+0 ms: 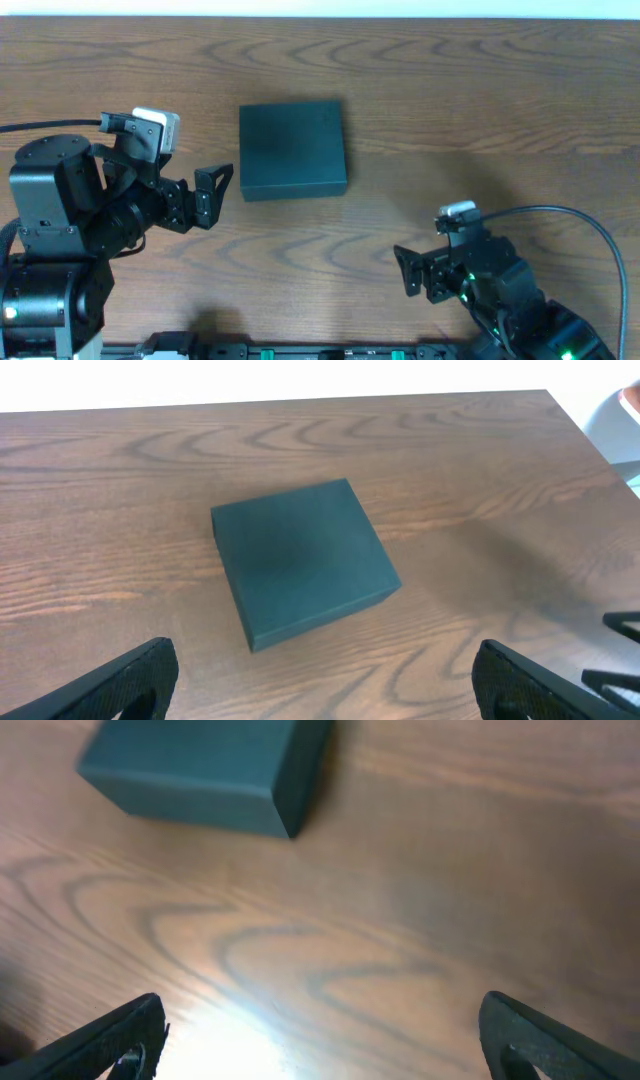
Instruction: Pack container
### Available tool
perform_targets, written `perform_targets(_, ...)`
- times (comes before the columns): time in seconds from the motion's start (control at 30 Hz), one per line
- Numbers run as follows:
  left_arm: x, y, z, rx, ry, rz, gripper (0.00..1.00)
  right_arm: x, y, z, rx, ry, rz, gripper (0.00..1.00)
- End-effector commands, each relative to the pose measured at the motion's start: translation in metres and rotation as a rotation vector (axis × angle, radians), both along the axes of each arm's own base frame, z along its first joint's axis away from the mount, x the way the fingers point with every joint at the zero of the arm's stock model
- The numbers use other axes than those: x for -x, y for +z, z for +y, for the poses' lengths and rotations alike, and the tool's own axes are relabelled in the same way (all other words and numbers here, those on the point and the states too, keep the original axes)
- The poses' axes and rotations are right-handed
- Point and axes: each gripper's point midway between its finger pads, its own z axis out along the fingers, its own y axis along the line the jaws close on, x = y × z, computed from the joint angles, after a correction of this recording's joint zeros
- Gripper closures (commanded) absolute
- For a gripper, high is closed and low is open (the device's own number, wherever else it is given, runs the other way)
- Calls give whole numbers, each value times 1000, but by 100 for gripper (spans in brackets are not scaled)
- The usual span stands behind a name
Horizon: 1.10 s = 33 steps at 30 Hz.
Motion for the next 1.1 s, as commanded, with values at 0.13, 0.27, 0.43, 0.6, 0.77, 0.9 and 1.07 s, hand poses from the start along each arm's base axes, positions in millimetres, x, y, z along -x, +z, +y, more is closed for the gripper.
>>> perform_targets(0.13,3,-7,23,-113,91,6,5,4,-5,-7,36,-8,23,1)
perform_targets(0.27,26,-4,36,-161,154,-16,5,5,-6,-8,37,-7,24,1)
perform_targets(0.43,63,-12,68,-255,310,-74,5,5,-6,-8,37,-8,24,1)
perform_targets(0.6,84,-44,82,-259,404,-135,5,5,-6,-8,37,-7,24,1)
perform_targets(0.77,81,-73,88,-226,469,-217,5,5,-6,-8,37,-7,24,1)
perform_targets(0.9,73,-105,90,-195,499,-243,5,5,-6,-8,37,-7,24,1)
perform_targets(1.07,60,-143,92,-154,522,-257,5,5,-6,-8,37,-7,24,1)
